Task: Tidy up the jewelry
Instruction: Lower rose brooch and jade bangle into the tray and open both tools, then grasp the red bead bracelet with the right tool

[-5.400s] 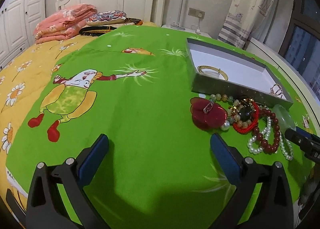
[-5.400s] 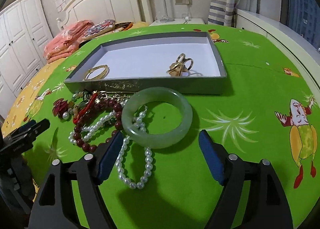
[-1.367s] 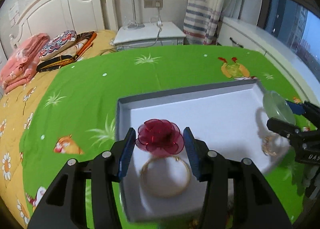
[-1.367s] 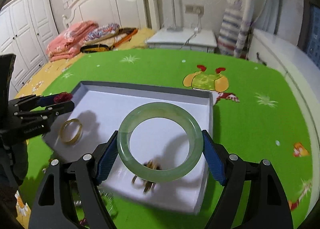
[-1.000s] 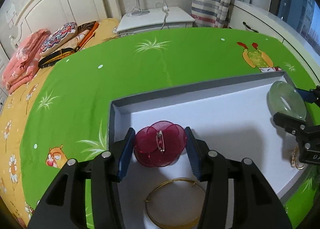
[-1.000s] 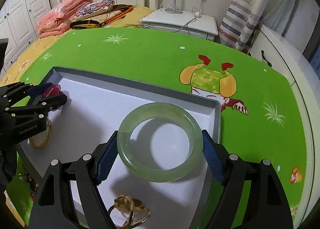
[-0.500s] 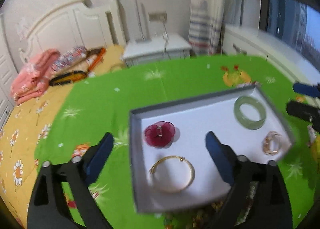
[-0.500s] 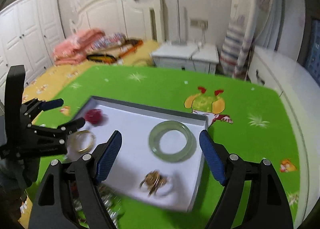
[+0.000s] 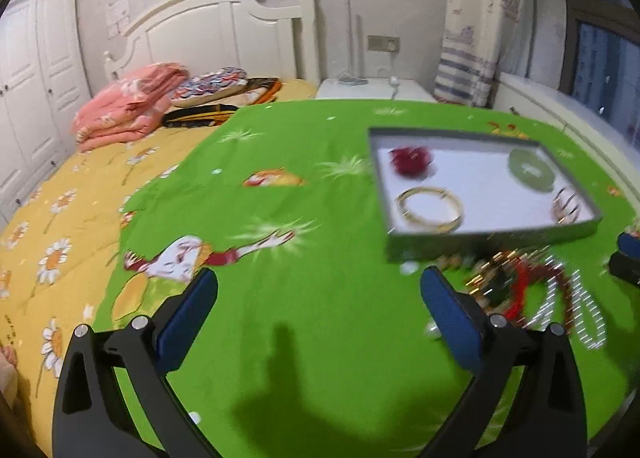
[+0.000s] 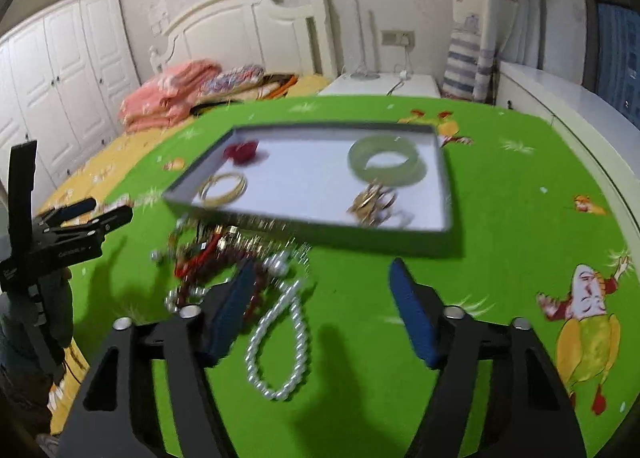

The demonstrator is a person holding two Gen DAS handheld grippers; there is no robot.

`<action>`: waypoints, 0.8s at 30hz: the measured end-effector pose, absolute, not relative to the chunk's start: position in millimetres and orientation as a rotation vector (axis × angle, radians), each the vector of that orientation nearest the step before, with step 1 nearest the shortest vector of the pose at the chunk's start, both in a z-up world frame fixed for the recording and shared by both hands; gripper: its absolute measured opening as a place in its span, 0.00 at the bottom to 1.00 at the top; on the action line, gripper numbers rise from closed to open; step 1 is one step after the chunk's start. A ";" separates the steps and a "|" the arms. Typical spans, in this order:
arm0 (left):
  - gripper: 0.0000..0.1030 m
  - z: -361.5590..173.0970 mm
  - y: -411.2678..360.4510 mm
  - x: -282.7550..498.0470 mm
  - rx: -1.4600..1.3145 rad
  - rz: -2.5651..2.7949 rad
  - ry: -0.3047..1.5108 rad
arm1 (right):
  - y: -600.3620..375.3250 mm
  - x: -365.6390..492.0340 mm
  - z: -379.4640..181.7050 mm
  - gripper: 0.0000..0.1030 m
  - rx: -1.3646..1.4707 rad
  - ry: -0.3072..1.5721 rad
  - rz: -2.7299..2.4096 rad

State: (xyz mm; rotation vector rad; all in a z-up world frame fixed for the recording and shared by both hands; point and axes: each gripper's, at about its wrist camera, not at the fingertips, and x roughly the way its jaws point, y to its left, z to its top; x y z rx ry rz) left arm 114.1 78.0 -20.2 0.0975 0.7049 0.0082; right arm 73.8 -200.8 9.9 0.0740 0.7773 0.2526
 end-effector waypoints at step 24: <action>0.96 -37.8 92.5 129.2 -0.025 -0.127 0.795 | -136.6 92.3 -18.5 0.21 -0.110 0.894 0.291</action>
